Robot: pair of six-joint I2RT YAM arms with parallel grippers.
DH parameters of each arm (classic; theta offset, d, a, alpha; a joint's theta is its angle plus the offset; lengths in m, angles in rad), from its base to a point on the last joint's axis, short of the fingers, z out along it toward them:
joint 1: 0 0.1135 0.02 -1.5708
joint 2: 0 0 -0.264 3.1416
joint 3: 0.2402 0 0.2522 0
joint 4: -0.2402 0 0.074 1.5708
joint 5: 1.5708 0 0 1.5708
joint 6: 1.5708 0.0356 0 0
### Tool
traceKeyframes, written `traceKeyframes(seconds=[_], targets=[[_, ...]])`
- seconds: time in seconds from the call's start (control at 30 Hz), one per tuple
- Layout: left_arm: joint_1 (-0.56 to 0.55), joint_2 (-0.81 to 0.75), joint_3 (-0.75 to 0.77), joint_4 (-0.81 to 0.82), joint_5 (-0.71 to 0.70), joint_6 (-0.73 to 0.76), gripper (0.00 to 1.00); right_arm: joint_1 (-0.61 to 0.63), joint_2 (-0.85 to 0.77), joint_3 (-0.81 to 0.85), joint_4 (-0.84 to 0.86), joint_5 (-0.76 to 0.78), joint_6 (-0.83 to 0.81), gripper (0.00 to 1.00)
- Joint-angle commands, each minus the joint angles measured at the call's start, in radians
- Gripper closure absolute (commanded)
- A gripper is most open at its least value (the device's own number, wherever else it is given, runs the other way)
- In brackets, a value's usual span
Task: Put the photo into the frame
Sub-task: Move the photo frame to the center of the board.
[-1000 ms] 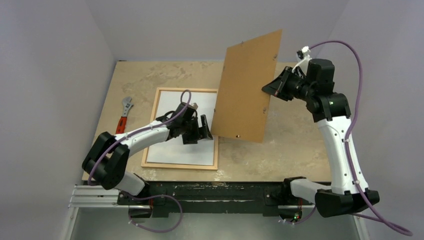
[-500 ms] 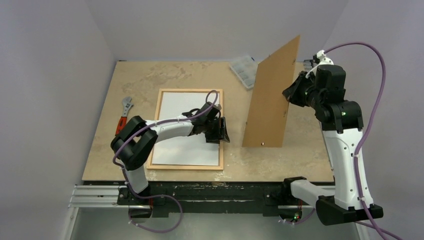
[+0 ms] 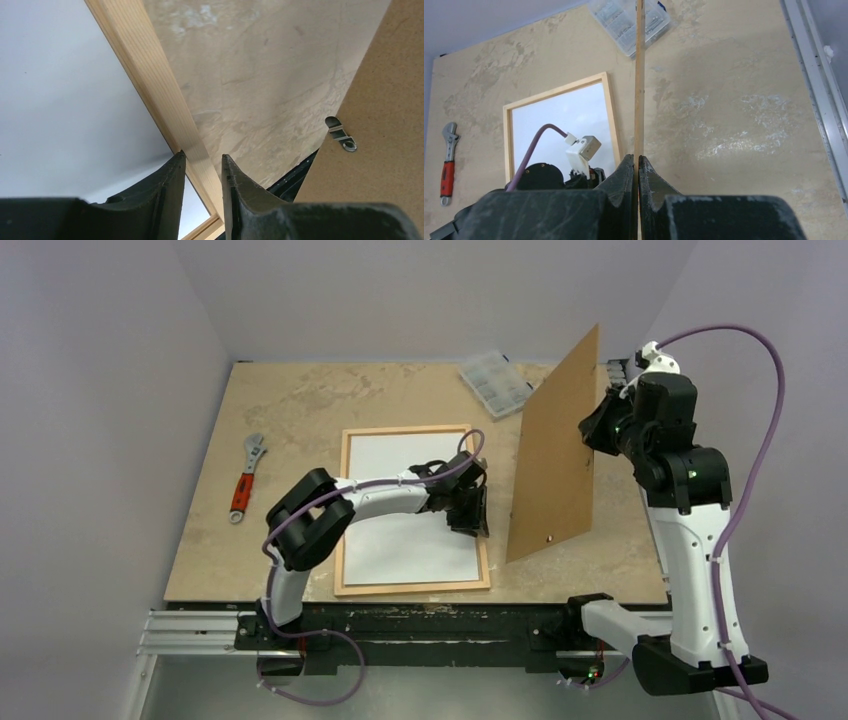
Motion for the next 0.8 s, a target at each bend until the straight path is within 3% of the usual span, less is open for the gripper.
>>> traceKeyframes(seconds=[0.0,0.1,0.3,0.37,0.47,0.53,0.63,0.77], targets=[[-0.049,0.048,0.102,-0.005,0.042,-0.004,0.71,0.0,-0.037,0.073,0.052,0.057,-0.019,1.0],[-0.085,0.089,0.159,-0.01,0.059,-0.001,0.76,0.0,-0.036,0.086,0.045,0.063,-0.023,1.0],[-0.113,0.115,0.182,-0.014,0.075,-0.006,0.76,0.001,-0.039,0.09,0.041,0.066,-0.024,1.0],[-0.107,0.086,0.163,-0.004,0.066,-0.003,0.71,0.0,-0.038,0.09,0.04,0.063,-0.024,1.0],[-0.083,0.016,0.122,0.034,0.074,-0.003,0.48,0.001,-0.04,0.092,0.042,0.054,-0.026,1.0],[-0.058,-0.05,0.079,0.074,0.078,-0.004,0.38,0.001,-0.039,0.095,0.043,0.044,-0.025,1.0],[-0.013,-0.16,-0.012,0.13,0.078,0.0,0.31,0.001,-0.037,0.095,0.049,0.02,-0.026,1.0],[0.081,-0.314,-0.194,0.196,0.084,-0.007,0.3,0.001,-0.04,0.069,0.077,-0.04,-0.023,1.0]])
